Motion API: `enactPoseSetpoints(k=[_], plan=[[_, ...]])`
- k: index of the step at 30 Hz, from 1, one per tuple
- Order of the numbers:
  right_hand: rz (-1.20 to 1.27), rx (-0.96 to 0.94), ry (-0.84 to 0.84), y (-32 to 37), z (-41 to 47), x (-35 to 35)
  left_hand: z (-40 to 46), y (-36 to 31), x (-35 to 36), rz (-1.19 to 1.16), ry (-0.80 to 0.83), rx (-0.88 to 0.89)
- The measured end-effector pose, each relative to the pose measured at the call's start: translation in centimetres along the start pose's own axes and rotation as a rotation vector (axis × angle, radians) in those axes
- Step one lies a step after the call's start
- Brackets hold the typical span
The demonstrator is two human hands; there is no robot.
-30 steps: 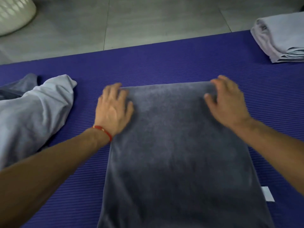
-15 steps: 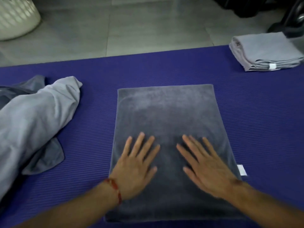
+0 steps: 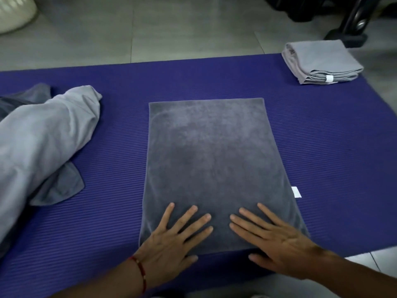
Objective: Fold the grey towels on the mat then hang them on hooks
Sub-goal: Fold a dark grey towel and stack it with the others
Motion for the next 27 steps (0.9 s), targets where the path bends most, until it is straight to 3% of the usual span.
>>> enactPoseSetpoints(k=[4,7,10,13,18,22,27], plan=[[0.009,0.062,-0.008,1.3,0.2,0.9,-0.1,-1.2,0.3,0.016,-0.025,-0.009],[-0.069,-0.03,-0.052,1.2,-0.2,0.9,-0.7,-1.3,0.4,0.086,-0.032,0.081],[-0.147,-0.057,-0.182,1.1,-0.6,1.2,-0.8,-1.9,0.9,0.199,-0.223,0.159],[-0.175,-0.001,-0.236,0.5,-0.4,0.9,-0.2,-3.0,0.7,0.217,-0.282,0.103],[-0.109,0.006,-0.154,-0.4,0.6,-0.6,0.8,-2.6,0.1,-0.008,-0.205,-0.015],[-0.067,0.06,-0.078,-1.2,0.9,-1.7,1.2,-0.3,-1.7,-0.221,-0.383,-0.143],[0.04,0.219,-0.082,-3.8,-0.5,-2.5,-0.1,2.9,-2.8,-0.173,-0.354,-0.108]])
Point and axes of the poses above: each hand's wrist, its own z-axis towards the middle knuckle, its own x-axis out of the palm, y = z × x, the point moved 1 cm from there along z, towards the middle knuckle
